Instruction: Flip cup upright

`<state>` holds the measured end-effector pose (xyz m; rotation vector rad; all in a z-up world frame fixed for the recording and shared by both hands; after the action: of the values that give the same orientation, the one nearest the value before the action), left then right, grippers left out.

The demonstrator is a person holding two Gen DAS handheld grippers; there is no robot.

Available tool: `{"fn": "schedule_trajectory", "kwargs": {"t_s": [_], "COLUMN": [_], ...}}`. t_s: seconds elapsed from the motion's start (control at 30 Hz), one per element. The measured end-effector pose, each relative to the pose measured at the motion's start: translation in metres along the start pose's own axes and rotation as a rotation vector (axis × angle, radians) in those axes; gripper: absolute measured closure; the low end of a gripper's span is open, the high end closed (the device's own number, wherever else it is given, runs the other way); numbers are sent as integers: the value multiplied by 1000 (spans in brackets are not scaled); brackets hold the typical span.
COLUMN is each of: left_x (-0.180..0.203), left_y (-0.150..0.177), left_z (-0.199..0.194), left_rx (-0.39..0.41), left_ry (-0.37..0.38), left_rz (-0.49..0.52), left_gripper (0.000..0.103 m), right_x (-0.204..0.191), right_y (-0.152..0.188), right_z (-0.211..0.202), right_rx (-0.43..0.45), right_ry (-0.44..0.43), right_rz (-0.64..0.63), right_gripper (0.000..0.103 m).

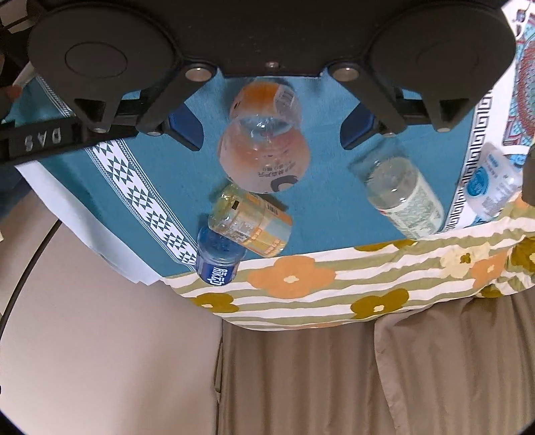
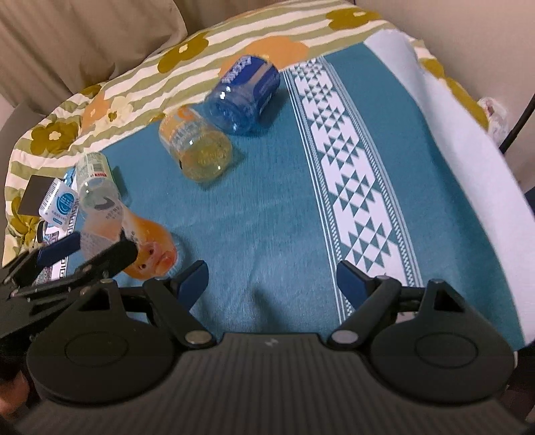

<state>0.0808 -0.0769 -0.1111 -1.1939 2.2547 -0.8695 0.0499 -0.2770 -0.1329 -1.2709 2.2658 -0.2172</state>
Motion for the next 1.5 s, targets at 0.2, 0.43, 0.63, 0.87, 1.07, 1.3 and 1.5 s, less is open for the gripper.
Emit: {"fn": "schedule_trajectory", "kwargs": {"t_s": [0.2,0.43,0.63,0.87,1.07,1.3,1.5], "left_x": [-14,-37,-53,-52,-49,-47,-48], "left_y": [-8,-19,-14,1,6,6,7], "left_z": [-44,-91,-110,-120,-123,-126,-126], "left_rx": [-5,-43,-98,-129,-139,-136,-136], "left_ry": [-21,-45,-82,-122,-138,-142,-141], "left_rz": [-39,-121,-174,-167,-146,-125,-128], "left_gripper": [6,0,0,0,0,0,0], "right_x": [-16,-37,-49,-51,-56,-58,-59], "right_y": [-8,-10,0,19,31,32,31], "right_z": [-38,-79,-96,-97,-96,-98,-98], "right_rx": [47,84,125,82,85,83,84], "right_ry": [13,73,154,173,197,175,172], "right_rz": [-38,-115,-200,-235,-270,-248,-244], "right_gripper": [4,0,0,0,0,0,0]}}
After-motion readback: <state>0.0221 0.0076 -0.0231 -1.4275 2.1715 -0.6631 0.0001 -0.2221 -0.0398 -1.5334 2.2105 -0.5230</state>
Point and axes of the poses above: each gripper's, at about its wrist camera, not at the fingertips, and z roughly the way its jaws point, x to its right, y to its underside, the point moved 1 cm from there along z, roughly the way its jaws point, and after that the axes turned 10 degrees about z, right-handed, at the moved point
